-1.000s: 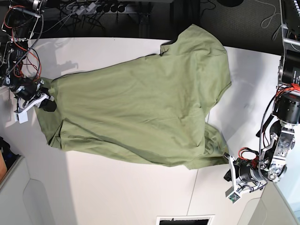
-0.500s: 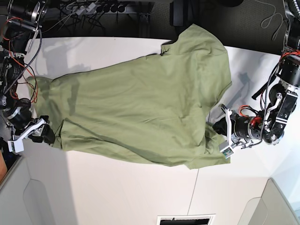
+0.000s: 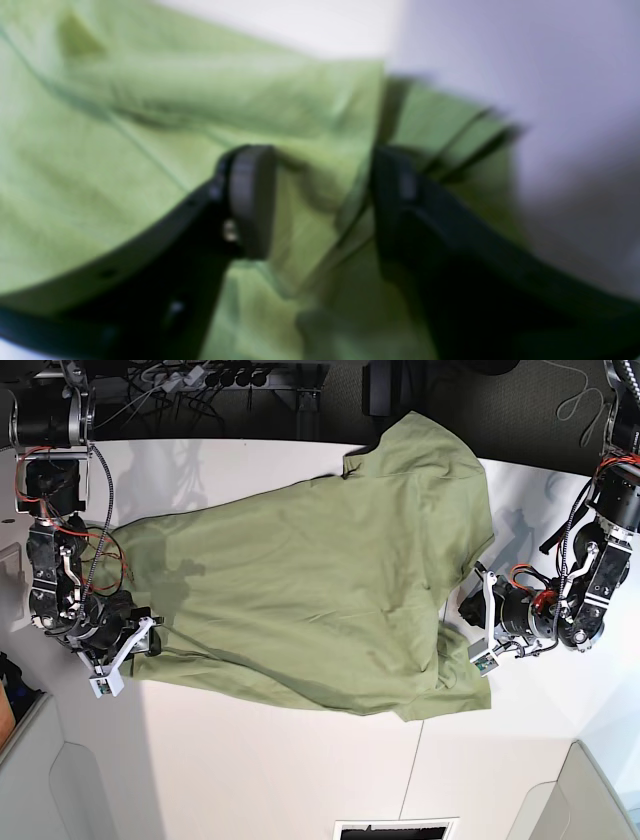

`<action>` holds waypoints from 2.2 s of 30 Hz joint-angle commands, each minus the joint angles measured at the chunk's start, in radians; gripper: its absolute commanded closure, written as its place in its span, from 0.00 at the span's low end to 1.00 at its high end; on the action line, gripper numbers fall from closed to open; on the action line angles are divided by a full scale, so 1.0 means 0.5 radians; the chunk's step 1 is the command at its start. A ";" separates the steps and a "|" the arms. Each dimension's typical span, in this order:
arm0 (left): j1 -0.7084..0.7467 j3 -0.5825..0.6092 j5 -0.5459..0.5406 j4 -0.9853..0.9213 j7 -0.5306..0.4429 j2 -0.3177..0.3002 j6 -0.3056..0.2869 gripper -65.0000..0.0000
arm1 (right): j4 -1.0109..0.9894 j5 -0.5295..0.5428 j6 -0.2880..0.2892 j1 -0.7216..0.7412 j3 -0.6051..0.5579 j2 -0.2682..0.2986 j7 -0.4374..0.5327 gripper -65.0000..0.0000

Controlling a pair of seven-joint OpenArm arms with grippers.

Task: Layout the t-shirt on the table in an organized manner, then fold the t-shirt properly
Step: 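Regrasp the shirt edges with both grippers to spread it flat, then pull the shirt hem with the left gripper away from the right gripper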

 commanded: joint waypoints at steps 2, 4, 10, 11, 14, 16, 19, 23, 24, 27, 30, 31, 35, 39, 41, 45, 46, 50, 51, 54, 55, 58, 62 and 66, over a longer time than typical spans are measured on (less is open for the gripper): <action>-0.053 -0.025 -0.012 0.023 -0.016 -0.030 0.008 0.84 | 0.021 0.006 -0.014 0.073 0.008 0.029 0.024 0.82; -0.053 -0.025 -0.013 0.023 -0.009 -0.030 0.008 0.84 | 0.026 -0.010 -0.011 0.083 0.008 0.030 0.046 1.00; -0.041 -0.025 -0.012 0.023 0.034 -0.051 0.008 0.84 | 0.030 -0.201 0.111 0.189 0.014 0.040 0.217 1.00; -0.037 -0.025 -0.012 0.023 0.035 -0.057 0.008 0.84 | 0.030 -0.230 0.107 0.227 0.014 0.040 0.217 1.00; -0.037 -0.025 -0.012 0.023 0.034 -0.069 0.008 0.84 | 0.030 -0.310 0.052 0.356 0.015 0.040 0.217 1.00; -0.037 -0.025 -0.013 0.023 0.034 -0.070 0.007 0.84 | 0.029 -0.321 -0.008 0.430 0.015 0.041 0.216 1.00; -0.037 -0.025 -0.013 0.023 0.035 -0.068 0.007 0.84 | 0.029 -0.320 -0.052 0.505 0.014 0.040 0.182 0.59; -0.031 -0.025 -0.012 0.023 0.035 -0.069 0.007 0.81 | 0.030 -0.298 -0.121 0.510 0.015 0.039 0.047 0.31; -0.031 -0.025 -0.012 0.022 0.035 -0.069 0.007 0.78 | 0.030 -0.269 -0.146 0.506 0.015 0.040 -0.031 0.31; -0.031 -0.025 -0.014 0.022 0.034 -0.069 0.011 0.62 | 0.031 -0.141 -0.194 0.491 0.015 0.039 -0.301 0.31; -0.032 -0.025 -0.011 0.022 -0.002 -0.068 0.125 0.56 | 0.075 -0.024 -0.192 0.419 0.021 0.039 -0.456 0.31; -0.032 -0.025 0.011 0.022 -0.050 -0.068 0.157 0.56 | 0.112 0.006 -0.191 0.371 0.027 0.039 -0.485 0.31; -0.033 -0.084 0.246 0.020 -0.182 -0.014 0.381 0.56 | 0.369 0.072 -0.191 0.101 0.048 0.037 -0.517 0.31; -0.053 -0.213 0.266 0.019 -0.194 0.096 0.438 0.56 | 0.699 0.107 -0.195 -0.168 0.053 0.007 -0.510 0.32; -0.072 -0.294 0.269 0.019 -0.214 0.151 0.462 0.56 | 0.852 0.099 -0.224 -0.281 0.054 -0.027 -0.510 0.32; -0.082 -0.403 0.275 0.013 -0.179 0.267 0.463 0.56 | 0.977 0.100 -0.223 -0.447 0.054 -0.089 -0.513 0.32; -0.081 -0.402 0.280 -0.002 -0.168 0.283 0.464 0.56 | 0.977 0.093 -0.223 -0.475 0.054 -0.108 -0.512 0.32; -0.081 -0.403 0.291 -0.134 -0.210 0.349 0.472 0.56 | 0.977 0.082 -0.211 -0.555 0.054 -0.185 -0.500 0.32; -0.081 -0.403 0.301 -0.164 -0.212 0.365 0.473 0.56 | 0.976 0.083 -0.200 -0.568 0.054 -0.203 -0.504 0.32; -0.080 -0.403 0.410 -0.237 -0.206 0.415 0.591 0.56 | 0.977 0.075 -0.185 -0.618 0.054 -0.233 -0.500 0.32; -0.080 -0.403 0.428 -0.256 -0.207 0.425 0.639 0.56 | 0.977 0.078 -0.185 -0.628 0.054 -0.239 -0.495 0.32; -0.076 -0.403 0.446 -0.273 -0.208 0.436 0.681 0.59 | 0.976 0.078 -0.185 -0.652 0.053 -0.252 -0.495 0.32; -0.076 -0.403 0.513 -0.273 -0.209 0.436 0.577 0.96 | 0.976 0.076 -0.185 -0.679 0.054 -0.284 -0.492 0.32; -0.078 -0.403 0.695 -0.268 -0.260 0.426 0.568 1.00 | 0.976 0.010 -0.185 -0.724 0.054 -0.293 -0.474 0.69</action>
